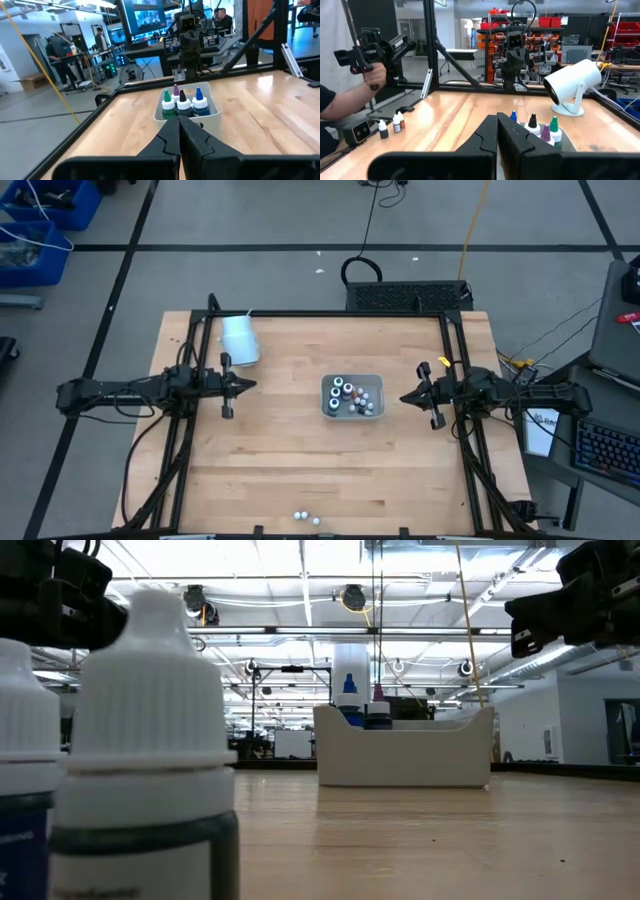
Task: Pick & Place food coloring
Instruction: Put the bottom small blue food coloring bottle into the bin
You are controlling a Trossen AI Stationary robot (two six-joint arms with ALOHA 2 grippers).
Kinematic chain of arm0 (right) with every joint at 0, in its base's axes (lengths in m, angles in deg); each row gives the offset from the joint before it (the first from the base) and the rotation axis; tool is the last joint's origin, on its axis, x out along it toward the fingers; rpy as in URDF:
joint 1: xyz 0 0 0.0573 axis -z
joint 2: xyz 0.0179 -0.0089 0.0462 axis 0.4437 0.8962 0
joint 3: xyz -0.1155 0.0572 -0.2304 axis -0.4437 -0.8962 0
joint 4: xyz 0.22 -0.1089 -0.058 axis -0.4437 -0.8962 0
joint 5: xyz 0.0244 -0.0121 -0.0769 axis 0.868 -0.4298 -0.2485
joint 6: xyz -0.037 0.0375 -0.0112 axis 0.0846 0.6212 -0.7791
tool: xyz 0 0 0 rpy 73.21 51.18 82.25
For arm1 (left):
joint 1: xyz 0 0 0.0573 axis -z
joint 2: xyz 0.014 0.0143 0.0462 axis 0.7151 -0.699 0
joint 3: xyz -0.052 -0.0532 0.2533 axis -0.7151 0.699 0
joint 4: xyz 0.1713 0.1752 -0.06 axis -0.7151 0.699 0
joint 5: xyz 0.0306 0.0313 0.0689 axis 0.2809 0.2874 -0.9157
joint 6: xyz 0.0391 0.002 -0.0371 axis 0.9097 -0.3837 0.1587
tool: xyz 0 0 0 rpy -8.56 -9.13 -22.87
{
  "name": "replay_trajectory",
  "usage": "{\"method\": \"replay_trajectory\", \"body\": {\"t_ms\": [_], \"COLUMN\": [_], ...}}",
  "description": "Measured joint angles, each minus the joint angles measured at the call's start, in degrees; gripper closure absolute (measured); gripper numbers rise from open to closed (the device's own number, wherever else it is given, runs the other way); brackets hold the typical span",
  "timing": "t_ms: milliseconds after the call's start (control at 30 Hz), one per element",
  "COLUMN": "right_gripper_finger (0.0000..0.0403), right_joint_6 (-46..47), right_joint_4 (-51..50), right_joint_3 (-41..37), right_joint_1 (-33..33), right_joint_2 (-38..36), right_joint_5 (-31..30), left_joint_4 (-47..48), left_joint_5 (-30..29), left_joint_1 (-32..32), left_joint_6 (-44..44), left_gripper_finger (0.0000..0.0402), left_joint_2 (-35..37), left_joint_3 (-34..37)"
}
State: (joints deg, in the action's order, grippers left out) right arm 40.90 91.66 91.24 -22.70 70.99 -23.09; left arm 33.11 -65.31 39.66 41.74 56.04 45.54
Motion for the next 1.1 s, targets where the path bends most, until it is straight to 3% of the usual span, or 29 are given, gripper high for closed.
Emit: {"method": "replay_trajectory", "body": {"t_ms": [167, 367, 533, 767, 933, 1100], "right_gripper_finger": [0.0403, 0.0403, 0.0403, 0.0403, 0.0403, 0.0403], "right_joint_6": [0.0, -0.1, -7.5, -6.4, -6.0, -6.3], "right_joint_4": [0.4, -1.3, -4.4, 4.3, 8.7, 8.8], "right_joint_3": [0.0, 0.0, 0.0, 0.2, 4.1, 12.9], "right_joint_1": [0.0, 0.0, 0.0, -0.5, -6.4, -17.6], "right_joint_2": [0.0, 0.5, 3.5, 9.3, 17.1, 29.4], "right_joint_5": [0.0, -2.3, -3.5, -2.7, -3.5, -13.1], "left_joint_4": [0.4, 1.6, 1.2, 1.3, 3.6, 4.1], "left_joint_5": [-0.8, -5.7, -6.0, -6.0, -3.6, -2.5], "left_joint_1": [0.0, 0.0, 0.0, 0.0, 0.0, 0.0], "left_joint_6": [-0.9, -0.3, 0.6, 0.2, -2.9, -6.1], "left_gripper_finger": [0.0399, 0.0376, 0.0372, 0.0384, 0.0398, 0.0381], "left_joint_2": [0.0, 0.0, 0.0, 0.0, 0.0, 0.0], "left_joint_3": [0.0, 0.0, 0.0, 0.0, 0.0, 0.0]}}
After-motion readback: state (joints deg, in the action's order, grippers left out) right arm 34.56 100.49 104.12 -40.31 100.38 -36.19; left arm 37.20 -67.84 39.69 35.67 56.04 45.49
